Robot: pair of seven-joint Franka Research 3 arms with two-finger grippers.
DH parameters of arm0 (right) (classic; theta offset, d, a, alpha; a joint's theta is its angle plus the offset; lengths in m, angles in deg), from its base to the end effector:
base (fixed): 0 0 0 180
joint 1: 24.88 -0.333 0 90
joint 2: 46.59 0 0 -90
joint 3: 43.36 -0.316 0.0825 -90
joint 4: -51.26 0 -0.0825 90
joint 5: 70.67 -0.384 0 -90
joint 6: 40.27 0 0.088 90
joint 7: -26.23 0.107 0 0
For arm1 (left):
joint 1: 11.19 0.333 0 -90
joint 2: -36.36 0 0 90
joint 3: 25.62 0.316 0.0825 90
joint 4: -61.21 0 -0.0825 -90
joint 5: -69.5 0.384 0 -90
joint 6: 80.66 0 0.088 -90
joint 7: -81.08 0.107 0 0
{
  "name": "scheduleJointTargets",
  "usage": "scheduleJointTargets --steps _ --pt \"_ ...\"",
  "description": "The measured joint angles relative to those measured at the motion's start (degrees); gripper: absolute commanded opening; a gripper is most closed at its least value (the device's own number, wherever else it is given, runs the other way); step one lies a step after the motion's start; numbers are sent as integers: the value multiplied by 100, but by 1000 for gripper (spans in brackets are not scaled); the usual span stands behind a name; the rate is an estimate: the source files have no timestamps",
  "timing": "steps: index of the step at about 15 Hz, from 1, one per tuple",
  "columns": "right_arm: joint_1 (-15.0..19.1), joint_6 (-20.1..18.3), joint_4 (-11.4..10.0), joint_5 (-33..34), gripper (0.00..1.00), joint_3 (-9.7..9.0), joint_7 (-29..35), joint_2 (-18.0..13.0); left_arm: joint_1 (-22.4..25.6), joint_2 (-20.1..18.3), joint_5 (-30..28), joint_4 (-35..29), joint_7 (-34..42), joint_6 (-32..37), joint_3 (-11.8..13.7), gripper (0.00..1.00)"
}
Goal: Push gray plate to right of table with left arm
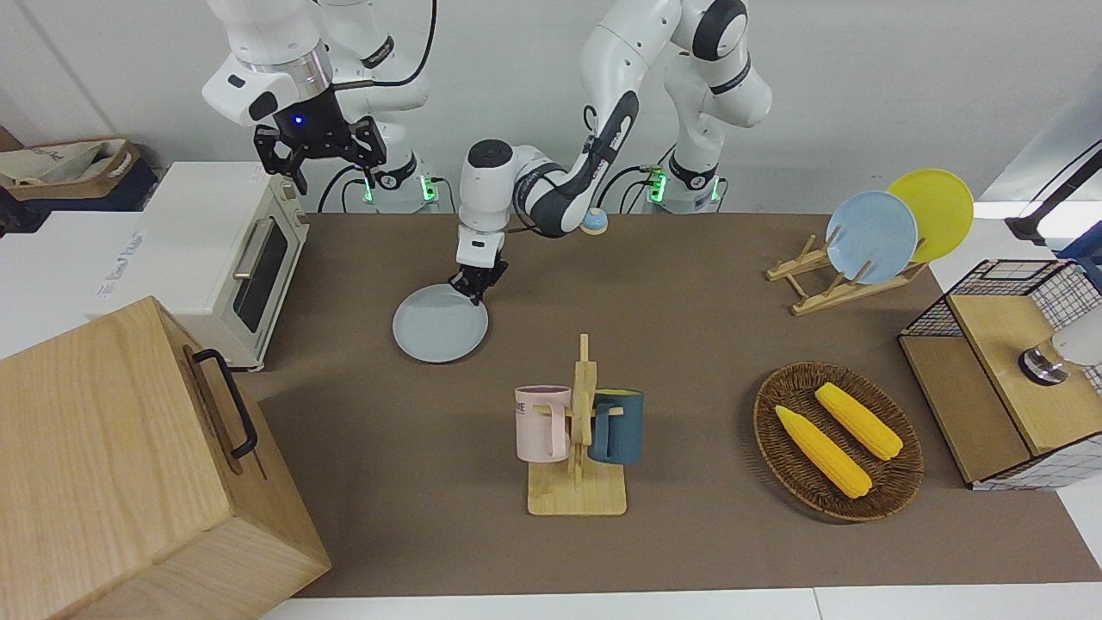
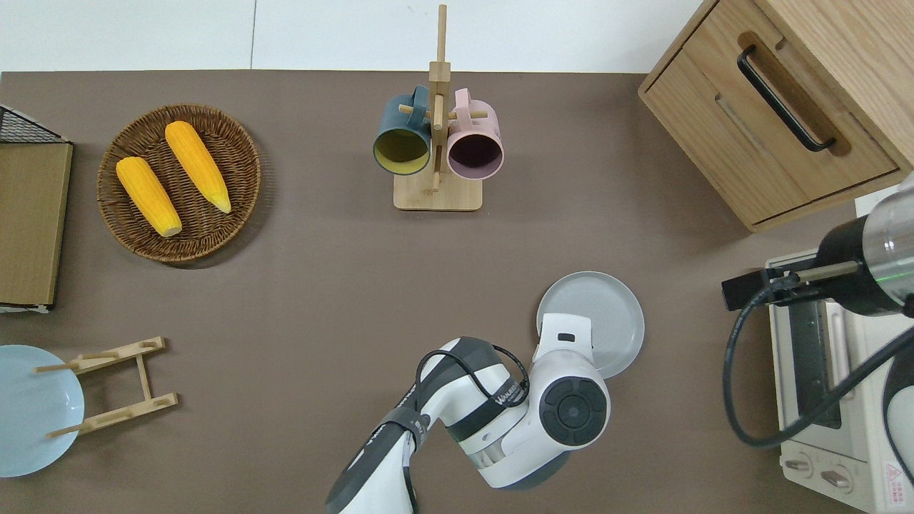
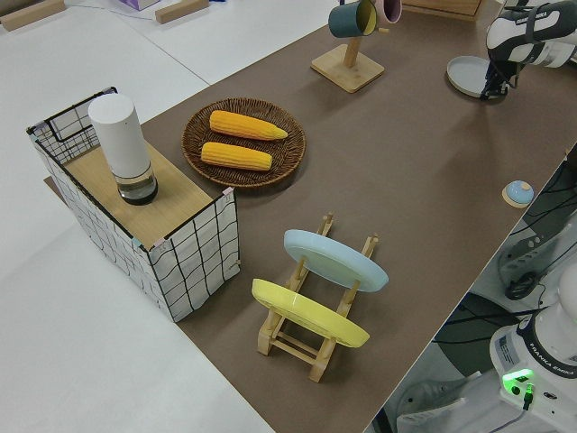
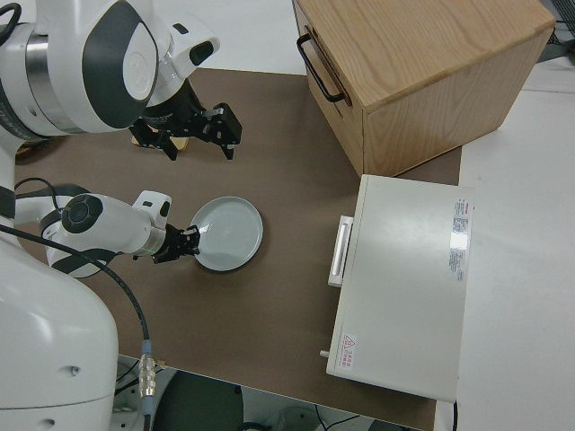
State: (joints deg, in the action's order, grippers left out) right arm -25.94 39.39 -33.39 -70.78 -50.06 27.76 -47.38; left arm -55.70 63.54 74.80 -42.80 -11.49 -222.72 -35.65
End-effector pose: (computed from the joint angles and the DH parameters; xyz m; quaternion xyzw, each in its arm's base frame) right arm 0.5261 0.0725 0.6600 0.9978 0.0544 -0.0366 0.0028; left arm 0.3954 -0.5382 0.3014 0.9471 0.3051 0.0215 0.0969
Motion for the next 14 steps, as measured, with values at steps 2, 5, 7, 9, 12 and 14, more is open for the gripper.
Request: scheduleJointTargets --steps 2,5,7,9,12,14 --pt "0 0 0 0 983 0 0 0 -43 94 4 158 -4 1 -2 0" --pt "0 0 0 0 983 0 0 0 -150 292 6 436 -10 1 4 0" --pt "0 0 0 0 983 0 0 0 -214 360 9 532 -20 2 5 0" --pt "0 0 0 0 983 0 0 0 -244 379 11 562 -29 2 13 118" --pt "0 0 0 0 983 0 0 0 -245 384 12 563 -29 8 19 323" --pt "0 0 0 0 983 0 0 0 -245 400 13 563 -29 14 33 513"
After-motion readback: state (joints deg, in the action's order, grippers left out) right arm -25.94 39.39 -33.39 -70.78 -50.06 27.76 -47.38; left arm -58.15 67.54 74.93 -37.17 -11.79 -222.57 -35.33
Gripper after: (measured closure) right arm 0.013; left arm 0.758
